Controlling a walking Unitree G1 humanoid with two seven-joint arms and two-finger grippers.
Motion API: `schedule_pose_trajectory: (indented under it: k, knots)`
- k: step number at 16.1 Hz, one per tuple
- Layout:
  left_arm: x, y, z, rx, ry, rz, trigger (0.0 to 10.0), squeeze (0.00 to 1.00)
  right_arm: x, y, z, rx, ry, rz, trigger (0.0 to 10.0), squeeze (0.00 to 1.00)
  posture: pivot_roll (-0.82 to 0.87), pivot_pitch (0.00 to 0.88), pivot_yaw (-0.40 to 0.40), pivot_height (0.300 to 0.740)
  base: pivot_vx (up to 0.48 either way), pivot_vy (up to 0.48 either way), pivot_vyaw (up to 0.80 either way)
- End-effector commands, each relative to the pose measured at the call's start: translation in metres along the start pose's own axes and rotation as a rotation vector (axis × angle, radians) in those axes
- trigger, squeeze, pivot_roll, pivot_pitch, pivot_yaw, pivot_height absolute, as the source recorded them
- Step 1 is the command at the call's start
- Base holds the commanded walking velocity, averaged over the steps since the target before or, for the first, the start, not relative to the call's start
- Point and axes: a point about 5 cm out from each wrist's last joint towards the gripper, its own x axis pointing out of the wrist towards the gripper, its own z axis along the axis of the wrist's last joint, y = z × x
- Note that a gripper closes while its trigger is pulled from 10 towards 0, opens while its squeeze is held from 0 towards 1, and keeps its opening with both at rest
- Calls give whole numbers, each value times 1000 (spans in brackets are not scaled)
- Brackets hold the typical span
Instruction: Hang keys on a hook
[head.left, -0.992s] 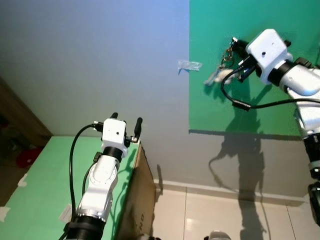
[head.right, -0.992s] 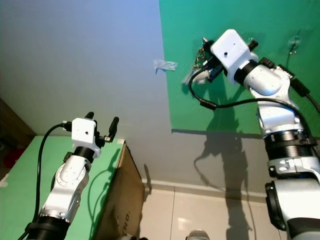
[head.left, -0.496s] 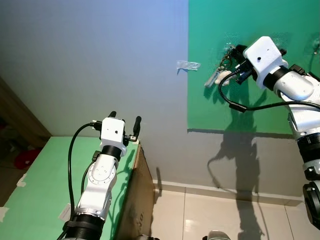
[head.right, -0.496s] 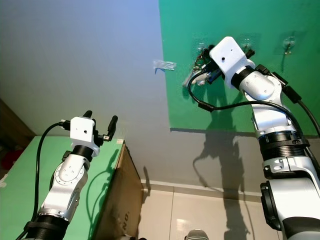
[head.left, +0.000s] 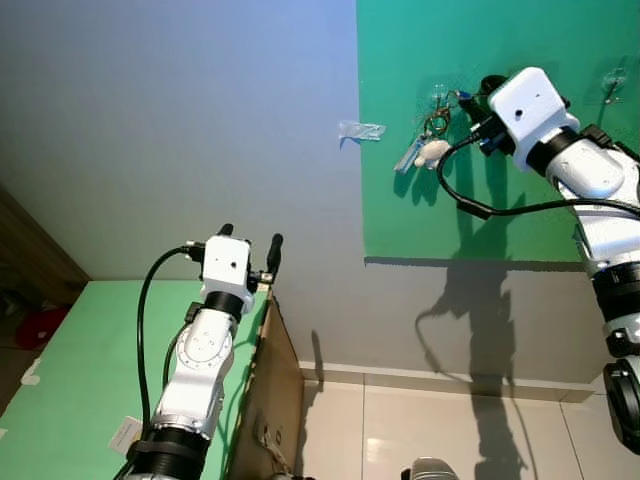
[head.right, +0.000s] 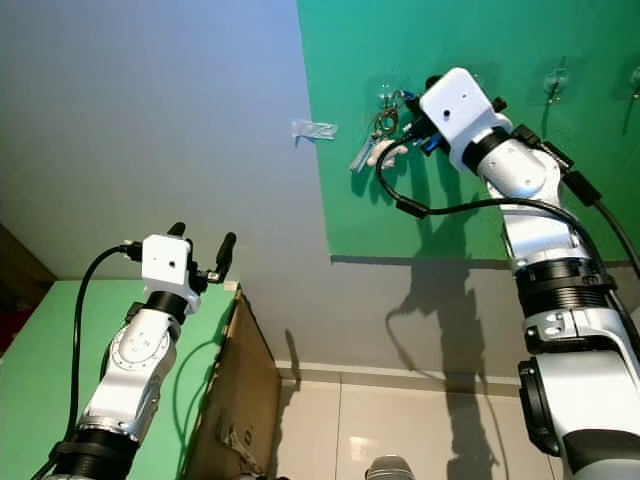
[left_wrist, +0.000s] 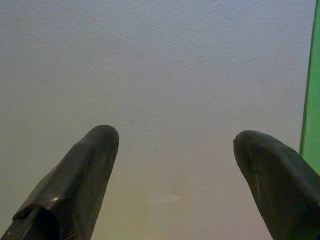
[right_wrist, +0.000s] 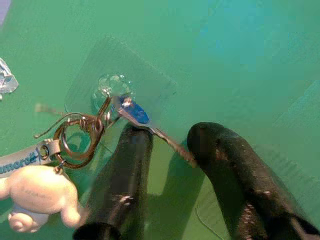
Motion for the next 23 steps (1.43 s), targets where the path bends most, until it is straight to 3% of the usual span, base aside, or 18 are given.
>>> schedule_pose_trajectory:
  k: [1, 12, 14, 15, 17, 18, 19, 21, 22, 23]
  knots:
    - [2, 5, 2, 20, -7, 8, 10000, 0, 1, -14, 9, 16, -36, -77, 10000, 1000, -242, 0, 148, 740, 0, 0, 0]
    - [0, 2, -2, 28, 13, -21, 10000, 0, -5, -11, 1, 58, -19, -65, 10000, 1000, -242, 3, 149, 740, 0, 0, 0]
    - [1, 1, -3, 40, 27, -49, 10000, 0, -8, 7, -13, 271, 62, 55, 10000, 1000, -240, 6, 149, 740, 0, 0, 0]
    - [3, 1, -3, 33, 48, -64, 10000, 0, -11, 10, -21, 454, 72, 35, 10000, 0, -235, 9, 146, 740, 0, 0, 0]
    - [6, 2, -2, 15, 80, -86, 10000, 0, -18, 20, -35, 630, 89, -20, 10000, 0, -228, 10, 145, 740, 0, 0, 0]
    - [8, 3, -1, -39, 101, -76, 10000, 0, -23, 34, -43, 731, 101, -67, 10000, 0, -228, 10, 147, 740, 0, 0, 0]
    - [10, 4, -1, -81, 113, -67, 10000, 0, -42, 77, -58, 706, 164, -129, 10000, 0, -224, 10, 145, 740, 0, 0, 0]
    - [9, 4, -2, -95, 123, -61, 10000, 0, -57, 105, -67, 737, 223, -126, 10000, 0, -228, 11, 149, 740, 0, 0, 0]
    - [6, 0, -5, -87, 133, -78, 10000, 0, -82, 140, -79, 700, 269, -130, 10000, 0, -237, 8, 151, 740, 0, 0, 0]
    - [5, -3, -8, -80, 137, -82, 10000, 0, -94, 159, -87, 755, 332, -118, 10000, 0, -237, 8, 151, 740, 0, 0, 0]
